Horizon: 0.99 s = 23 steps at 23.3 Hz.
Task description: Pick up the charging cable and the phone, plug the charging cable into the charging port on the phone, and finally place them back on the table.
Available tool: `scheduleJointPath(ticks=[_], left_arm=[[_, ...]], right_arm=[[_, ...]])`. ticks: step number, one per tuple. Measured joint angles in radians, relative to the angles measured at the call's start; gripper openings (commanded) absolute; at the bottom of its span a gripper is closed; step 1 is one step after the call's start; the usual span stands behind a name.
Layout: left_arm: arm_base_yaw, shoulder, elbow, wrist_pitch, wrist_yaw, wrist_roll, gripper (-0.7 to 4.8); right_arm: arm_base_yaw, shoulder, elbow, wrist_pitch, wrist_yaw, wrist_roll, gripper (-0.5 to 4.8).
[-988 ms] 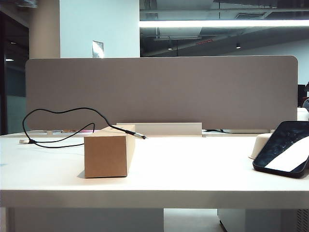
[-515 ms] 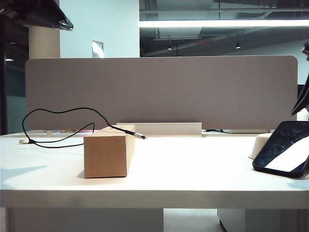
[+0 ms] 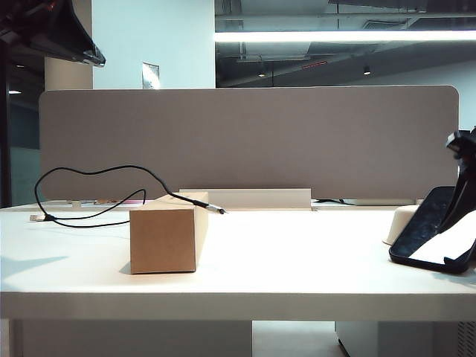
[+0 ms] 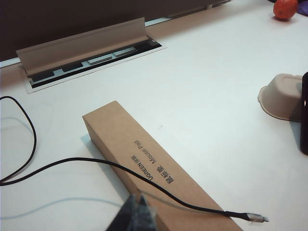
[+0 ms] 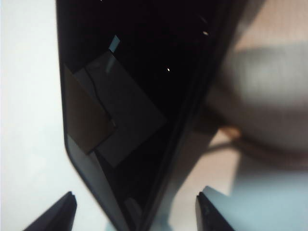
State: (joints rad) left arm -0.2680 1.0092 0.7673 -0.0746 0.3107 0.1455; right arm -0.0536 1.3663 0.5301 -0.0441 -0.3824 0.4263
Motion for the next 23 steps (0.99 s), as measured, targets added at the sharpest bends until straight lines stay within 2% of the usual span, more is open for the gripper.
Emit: scheduleJointPath(ticks=[9, 10, 11, 14, 18, 20, 23], left_arm=[[0.000, -0.001, 0.000, -0.005, 0.000, 0.000, -0.06], [0.000, -0.001, 0.000, -0.005, 0.000, 0.000, -0.06], [0.000, -0.001, 0.000, -0.005, 0.000, 0.000, -0.06], [0.000, -0.001, 0.000, -0.005, 0.000, 0.000, -0.06], [0.000, -0.001, 0.000, -0.005, 0.000, 0.000, -0.06], [0.000, -0.001, 0.000, -0.002, 0.000, 0.006, -0.06], [0.000, 0.000, 0.000, 0.006, 0.002, 0.074, -0.06]], right_arm=[[0.003, 0.172, 0.010, 0.277, -0.043, 0.011, 3.30], [0.003, 0.187, 0.011, 0.304, -0.051, 0.032, 3.01], [0.003, 0.193, 0.012, 0.314, -0.056, 0.038, 2.34], [0.002, 0.200, 0.012, 0.324, -0.080, 0.055, 1.60], [0.006, 0.197, 0.014, 0.351, -0.114, 0.057, 0.06], [0.005, 0.196, 0.016, 0.358, -0.143, 0.072, -0.08], [0.004, 0.194, 0.014, 0.361, -0.168, 0.074, -0.09]])
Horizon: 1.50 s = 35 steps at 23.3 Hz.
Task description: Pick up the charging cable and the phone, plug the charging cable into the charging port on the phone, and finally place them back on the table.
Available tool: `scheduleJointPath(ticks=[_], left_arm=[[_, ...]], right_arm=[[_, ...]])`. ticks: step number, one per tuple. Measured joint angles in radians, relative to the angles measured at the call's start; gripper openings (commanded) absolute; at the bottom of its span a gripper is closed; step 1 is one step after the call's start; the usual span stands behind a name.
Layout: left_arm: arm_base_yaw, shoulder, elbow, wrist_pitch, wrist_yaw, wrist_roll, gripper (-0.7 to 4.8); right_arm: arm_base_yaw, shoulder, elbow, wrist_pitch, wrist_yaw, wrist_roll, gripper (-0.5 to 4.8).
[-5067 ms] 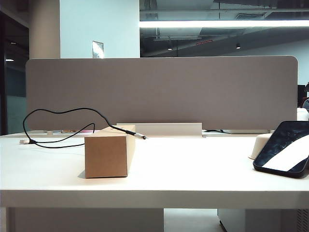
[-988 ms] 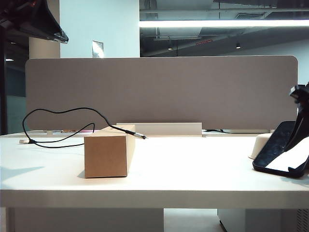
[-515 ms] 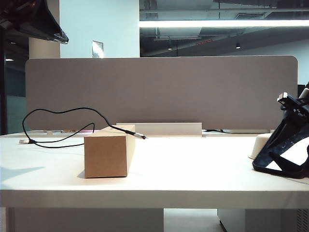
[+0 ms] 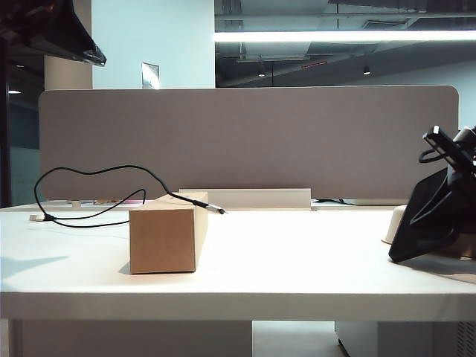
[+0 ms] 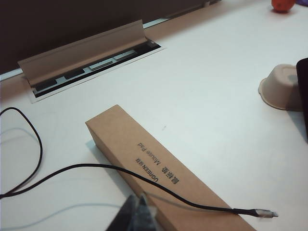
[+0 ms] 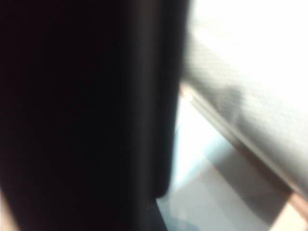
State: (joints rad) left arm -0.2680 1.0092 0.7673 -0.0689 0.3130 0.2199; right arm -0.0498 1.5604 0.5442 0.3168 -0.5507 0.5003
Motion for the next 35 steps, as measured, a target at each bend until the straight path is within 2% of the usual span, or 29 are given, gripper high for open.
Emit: scheduleJointPath(ticks=[2, 3, 4, 6, 8, 9, 12, 16, 18, 20, 21, 22, 23, 24, 26, 31, 35], left_arm=[[0.000, 0.004, 0.000, 0.020, 0.019, 0.015, -0.06], [0.000, 0.009, 0.000, 0.045, 0.066, 0.021, -0.06], [-0.007, 0.019, 0.002, 0.070, 0.129, 0.057, -0.06], [-0.051, 0.047, 0.023, 0.076, 0.182, 0.142, -0.06], [-0.109, 0.105, 0.086, 0.044, 0.191, 0.187, -0.05], [-0.128, 0.131, 0.115, 0.027, 0.180, 0.196, -0.02], [-0.216, 0.251, 0.219, -0.036, 0.080, 0.316, 0.05], [-0.281, 0.404, 0.330, -0.117, 0.046, 0.408, 1.00], [-0.306, 0.481, 0.377, -0.170, 0.031, 0.463, 1.28], [-0.338, 0.552, 0.427, -0.285, -0.010, 0.520, 1.31], [-0.349, 0.583, 0.457, -0.338, -0.033, 0.548, 1.57], [-0.369, 0.630, 0.514, -0.436, -0.080, 0.595, 2.10], [-0.392, 0.661, 0.563, -0.536, -0.136, 0.641, 2.29], [-0.404, 0.673, 0.585, -0.574, -0.164, 0.660, 2.43], [-0.446, 0.695, 0.629, -0.649, -0.240, 0.713, 2.47], [-0.484, 0.695, 0.638, -0.685, -0.310, 0.788, 2.46], [-0.491, 0.717, 0.639, -0.719, -0.344, 0.814, 2.45]], right_arm=[[0.001, -0.037, -0.008, -0.035, 0.000, -0.006, -0.09], [0.001, -0.061, -0.013, -0.059, 0.003, -0.011, -0.09], [0.001, -0.082, -0.015, -0.081, 0.008, -0.015, -0.09], [0.002, -0.153, -0.021, -0.108, 0.002, -0.018, -0.09], [0.002, -0.232, -0.017, -0.102, -0.022, -0.019, -0.09], [0.003, -0.259, -0.016, -0.103, -0.026, -0.021, -0.09], [0.013, -0.375, -0.017, -0.179, -0.033, -0.045, -0.09], [0.010, -0.500, -0.017, -0.243, -0.035, -0.056, -0.09], [0.012, -0.553, -0.017, -0.266, -0.042, -0.067, -0.09], [0.012, -0.604, -0.017, -0.311, -0.045, -0.076, -0.09], [0.012, -0.618, -0.017, -0.322, -0.045, -0.078, -0.09], [0.012, -0.632, -0.017, -0.336, -0.045, -0.079, -0.09], [0.012, -0.646, -0.017, -0.357, -0.045, -0.081, -0.09], [0.012, -0.651, -0.017, -0.362, -0.045, -0.082, -0.09], [0.013, -0.658, -0.017, -0.365, -0.046, -0.082, -0.09], [0.012, -0.658, -0.017, -0.377, -0.045, -0.082, -0.09], [0.013, -0.658, -0.017, -0.378, -0.045, -0.082, -0.09]])
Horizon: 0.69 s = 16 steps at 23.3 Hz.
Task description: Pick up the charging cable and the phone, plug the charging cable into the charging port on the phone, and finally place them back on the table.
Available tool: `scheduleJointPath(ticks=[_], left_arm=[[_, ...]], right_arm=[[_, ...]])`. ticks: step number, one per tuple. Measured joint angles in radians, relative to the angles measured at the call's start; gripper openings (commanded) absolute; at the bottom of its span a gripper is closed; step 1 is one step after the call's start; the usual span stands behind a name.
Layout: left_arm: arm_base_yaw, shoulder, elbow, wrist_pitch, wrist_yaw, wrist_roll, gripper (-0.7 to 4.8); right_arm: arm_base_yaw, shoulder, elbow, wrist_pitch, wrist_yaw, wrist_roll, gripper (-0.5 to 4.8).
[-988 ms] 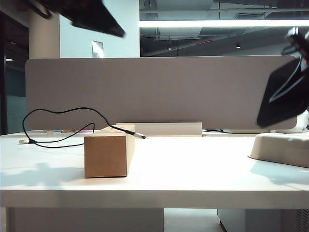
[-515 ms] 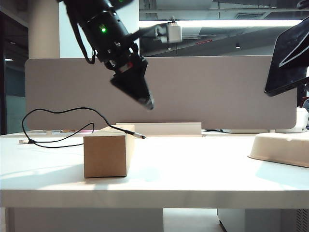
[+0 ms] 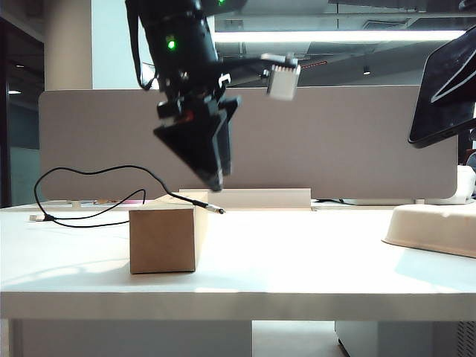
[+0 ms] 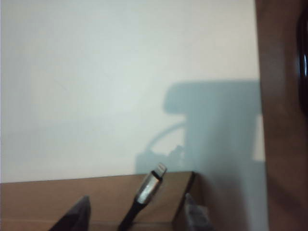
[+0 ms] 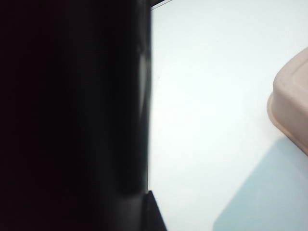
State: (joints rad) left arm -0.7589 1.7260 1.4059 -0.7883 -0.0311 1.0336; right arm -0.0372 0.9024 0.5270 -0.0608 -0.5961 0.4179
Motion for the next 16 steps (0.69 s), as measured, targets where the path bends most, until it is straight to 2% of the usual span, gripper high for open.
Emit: scheduleJointPath(ticks=[4, 7, 10, 16], left_arm=[[0.000, 0.039, 0.000, -0.013, -0.026, 0.003, 2.34], [-0.001, 0.066, 0.000, -0.013, -0.037, 0.005, 1.76], [-0.001, 0.080, 0.000, -0.011, -0.046, 0.005, 1.76], [-0.001, 0.101, 0.000, 0.020, -0.126, 0.006, 1.74]], right_arm=[[0.011, 0.000, 0.000, -0.001, 0.001, 0.000, -0.09], [0.014, 0.000, 0.000, -0.002, 0.000, 0.000, -0.09], [0.013, 0.000, 0.000, -0.002, 0.001, 0.000, -0.08], [0.013, 0.000, 0.000, -0.002, 0.000, 0.000, -0.08]])
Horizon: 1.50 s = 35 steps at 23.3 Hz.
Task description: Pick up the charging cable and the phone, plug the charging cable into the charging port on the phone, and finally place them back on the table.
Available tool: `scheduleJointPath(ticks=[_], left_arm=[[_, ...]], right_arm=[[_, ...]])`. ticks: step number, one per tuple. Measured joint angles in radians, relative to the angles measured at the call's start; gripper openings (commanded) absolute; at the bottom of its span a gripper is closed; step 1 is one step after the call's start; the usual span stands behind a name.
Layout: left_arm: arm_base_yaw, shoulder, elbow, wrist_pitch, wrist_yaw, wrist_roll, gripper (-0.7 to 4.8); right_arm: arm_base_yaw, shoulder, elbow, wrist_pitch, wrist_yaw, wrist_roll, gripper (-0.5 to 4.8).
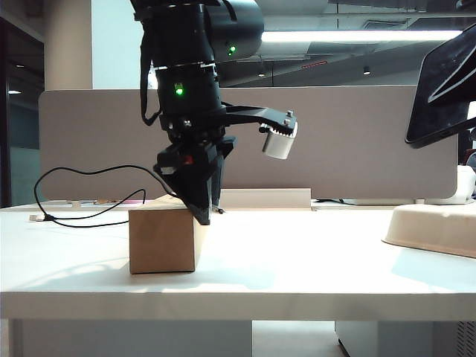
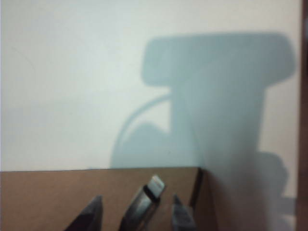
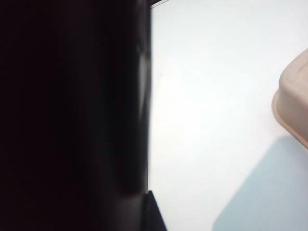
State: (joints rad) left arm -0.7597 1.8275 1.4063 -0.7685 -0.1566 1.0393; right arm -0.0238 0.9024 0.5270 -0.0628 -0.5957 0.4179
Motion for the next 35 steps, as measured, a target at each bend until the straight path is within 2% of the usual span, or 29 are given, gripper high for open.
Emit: scheduleJointPath(ticks=[1, 4, 7, 10, 11, 17, 20, 22, 25, 26, 29, 30, 35], left_arm=[[-0.001, 0.005, 0.000, 0.013, -0.009, 0.000, 1.72], [-0.001, 0.012, 0.001, 0.024, -0.017, 0.000, 0.79], [0.000, 0.014, 0.001, 0.026, -0.027, 0.000, 0.78], [0.000, 0.014, 0.001, 0.026, -0.027, 0.000, 0.03], [0.000, 0.014, 0.001, 0.027, -0.028, 0.000, -0.07], [-0.009, 0.014, 0.004, 0.063, -0.021, -0.002, -0.06], [-0.024, 0.016, 0.030, 0.061, 0.014, -0.053, -0.06], [-0.027, 0.018, 0.074, 0.053, 0.065, -0.120, -0.06], [-0.026, 0.017, 0.170, 0.043, 0.173, -0.269, -0.06], [-0.026, 0.017, 0.187, 0.038, 0.198, -0.291, -0.06], [-0.024, 0.017, 0.278, -0.013, 0.363, -0.365, -0.06], [-0.024, 0.017, 0.314, -0.029, 0.444, -0.391, -0.06], [-0.023, 0.017, 0.391, -0.037, 0.708, -0.486, -0.06]], right_arm=[[0.000, 0.000, 0.000, 0.000, 0.000, 0.000, -0.08], [0.000, 0.000, 0.000, 0.000, 0.000, 0.000, -0.08], [0.000, 0.000, 0.000, 0.000, 0.000, 0.000, -0.08], [0.000, 0.000, 0.000, 0.000, 0.000, 0.000, -0.08], [0.000, 0.000, 0.000, 0.000, 0.000, 0.000, -0.09], [0.000, 0.000, 0.000, 0.000, 0.000, 0.000, -0.09], [0.000, 0.000, 0.000, 0.000, 0.000, 0.000, -0.09], [0.000, 0.000, 0.000, 0.000, 0.000, 0.000, -0.08], [-0.001, 0.000, 0.000, 0.011, 0.000, 0.000, -0.08], [-0.001, 0.000, 0.000, 0.025, -0.001, 0.001, -0.09], [-0.001, -0.004, 0.000, 0.129, -0.048, 0.015, -0.09], [-0.001, -0.005, 0.000, 0.190, -0.072, 0.049, -0.09], [-0.002, -0.005, 0.003, 0.438, -0.097, 0.205, -0.09]])
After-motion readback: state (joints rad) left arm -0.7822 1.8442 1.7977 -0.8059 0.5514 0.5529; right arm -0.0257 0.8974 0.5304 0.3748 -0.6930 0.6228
